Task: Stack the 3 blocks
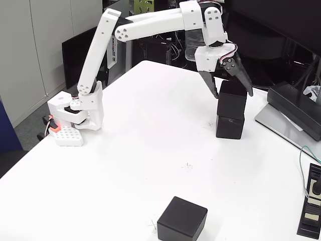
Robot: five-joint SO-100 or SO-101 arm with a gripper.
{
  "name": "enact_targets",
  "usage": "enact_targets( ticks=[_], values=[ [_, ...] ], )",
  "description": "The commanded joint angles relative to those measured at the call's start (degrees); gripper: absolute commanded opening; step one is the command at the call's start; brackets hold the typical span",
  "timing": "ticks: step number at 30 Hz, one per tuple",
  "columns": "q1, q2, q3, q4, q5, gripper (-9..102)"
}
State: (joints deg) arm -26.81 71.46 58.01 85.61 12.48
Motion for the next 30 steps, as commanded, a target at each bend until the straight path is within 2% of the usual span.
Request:
enact_targets(
  ticks=[1, 13, 20, 30],
  values=[
    [-0.3, 0.5, -2.0, 0.4, -0.4, 33],
    [-0.2, 6.5, -1.9, 2.3, -0.8, 33],
    [1.2, 11.2, -1.1, 5.1, -6.7, 33],
    [20.6, 15.3, 2.0, 5.1, -17.4, 32]
  ],
)
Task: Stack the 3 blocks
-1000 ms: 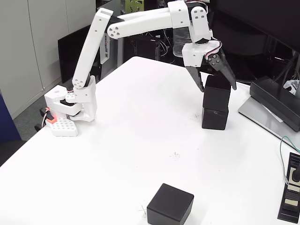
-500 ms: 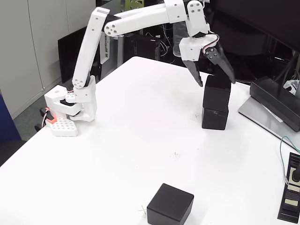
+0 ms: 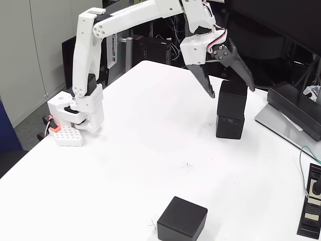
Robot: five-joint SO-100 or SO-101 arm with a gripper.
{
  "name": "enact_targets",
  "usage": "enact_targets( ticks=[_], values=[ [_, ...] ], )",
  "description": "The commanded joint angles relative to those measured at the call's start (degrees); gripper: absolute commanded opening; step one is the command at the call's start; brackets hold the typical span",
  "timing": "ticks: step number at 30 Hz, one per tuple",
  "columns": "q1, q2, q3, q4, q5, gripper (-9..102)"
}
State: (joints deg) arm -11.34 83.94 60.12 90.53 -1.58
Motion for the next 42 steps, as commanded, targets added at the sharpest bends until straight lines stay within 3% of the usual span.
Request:
enact_targets(
  ticks=[1, 12, 18, 30, 42],
  values=[
    [7.3, 2.8, 0.0, 0.2, -4.9, 32],
    [30.2, 1.9, 0.1, 0.2, -24.0, 33],
    [37.7, 0.8, 0.1, 0.1, -28.9, 33],
    [39.3, -13.0, -0.9, -0.3, -31.7, 33],
    [38.9, -14.3, 0.1, -7.2, -31.4, 33]
  ],
)
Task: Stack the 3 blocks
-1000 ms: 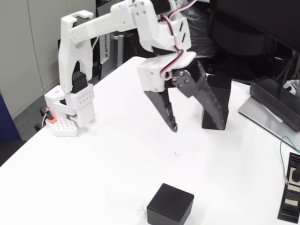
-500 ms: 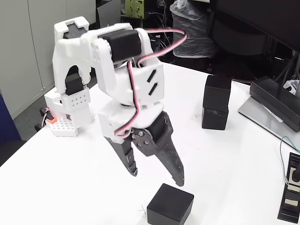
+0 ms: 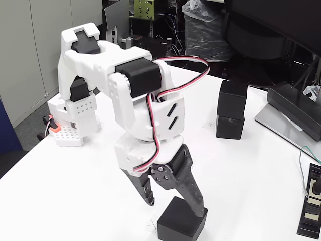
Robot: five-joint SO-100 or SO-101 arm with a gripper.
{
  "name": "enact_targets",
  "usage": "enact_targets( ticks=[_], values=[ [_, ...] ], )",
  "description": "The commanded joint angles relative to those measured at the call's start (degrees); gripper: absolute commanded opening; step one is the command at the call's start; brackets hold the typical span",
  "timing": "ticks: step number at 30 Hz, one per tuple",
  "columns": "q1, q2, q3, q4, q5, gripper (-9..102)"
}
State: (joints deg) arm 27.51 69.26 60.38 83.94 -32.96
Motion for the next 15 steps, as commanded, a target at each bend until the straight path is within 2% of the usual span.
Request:
enact_targets(
  ticks=[1, 10, 15],
  values=[
    [0.0, -0.1, -0.2, -0.6, 0.0, 33],
    [-0.2, -8.1, -1.1, -0.9, 0.0, 33],
    [-0.3, -9.2, -0.8, -4.8, 0.1, 33]
  ],
)
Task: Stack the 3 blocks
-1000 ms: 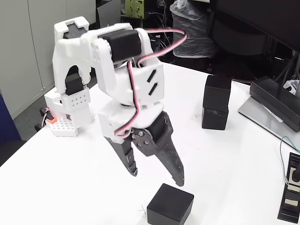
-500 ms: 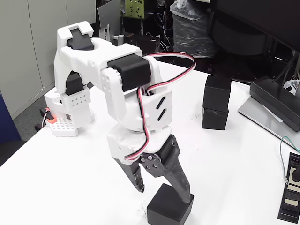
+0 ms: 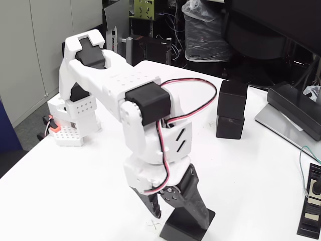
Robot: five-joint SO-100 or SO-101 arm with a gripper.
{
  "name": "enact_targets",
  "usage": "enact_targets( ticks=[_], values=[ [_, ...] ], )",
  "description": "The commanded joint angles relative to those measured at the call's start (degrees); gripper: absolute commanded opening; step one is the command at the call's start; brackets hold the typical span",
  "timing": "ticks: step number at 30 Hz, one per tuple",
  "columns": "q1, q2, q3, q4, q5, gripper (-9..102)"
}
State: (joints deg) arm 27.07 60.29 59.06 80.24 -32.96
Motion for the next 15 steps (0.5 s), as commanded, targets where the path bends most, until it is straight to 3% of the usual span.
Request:
enact_targets(
  ticks=[1, 15],
  values=[
    [0.2, -0.3, 0.7, -2.1, 0.1, 33],
    [0.2, -0.3, 1.0, -3.3, 0.1, 32]
  ],
)
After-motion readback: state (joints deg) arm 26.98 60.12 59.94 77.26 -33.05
